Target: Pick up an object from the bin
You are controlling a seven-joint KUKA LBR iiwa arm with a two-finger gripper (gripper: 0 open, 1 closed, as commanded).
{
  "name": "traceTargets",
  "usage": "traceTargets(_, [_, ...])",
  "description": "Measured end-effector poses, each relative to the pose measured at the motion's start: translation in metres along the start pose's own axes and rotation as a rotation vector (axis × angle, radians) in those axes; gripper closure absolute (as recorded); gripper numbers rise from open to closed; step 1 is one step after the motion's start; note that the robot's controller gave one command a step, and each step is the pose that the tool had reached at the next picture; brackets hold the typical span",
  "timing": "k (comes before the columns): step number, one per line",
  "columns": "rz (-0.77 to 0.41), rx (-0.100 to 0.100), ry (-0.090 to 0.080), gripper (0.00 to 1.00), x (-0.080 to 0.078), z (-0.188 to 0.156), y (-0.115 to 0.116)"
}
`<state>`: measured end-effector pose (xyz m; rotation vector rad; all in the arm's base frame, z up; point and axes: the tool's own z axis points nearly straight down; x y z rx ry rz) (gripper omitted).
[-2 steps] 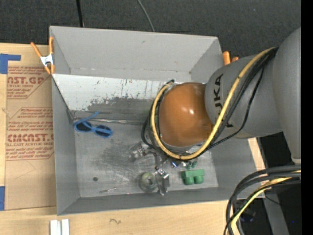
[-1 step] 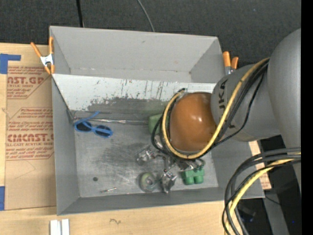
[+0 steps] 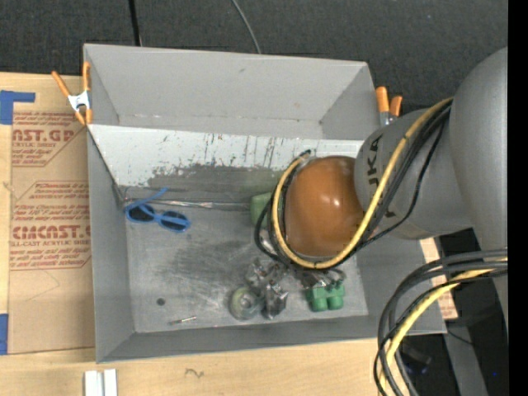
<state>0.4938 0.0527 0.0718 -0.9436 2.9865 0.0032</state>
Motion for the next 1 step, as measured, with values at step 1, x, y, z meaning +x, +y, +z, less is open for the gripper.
traceTargets(1, [-0.431,0.001,0.004,1.00,0.0158,-0.1832,-0.0281])
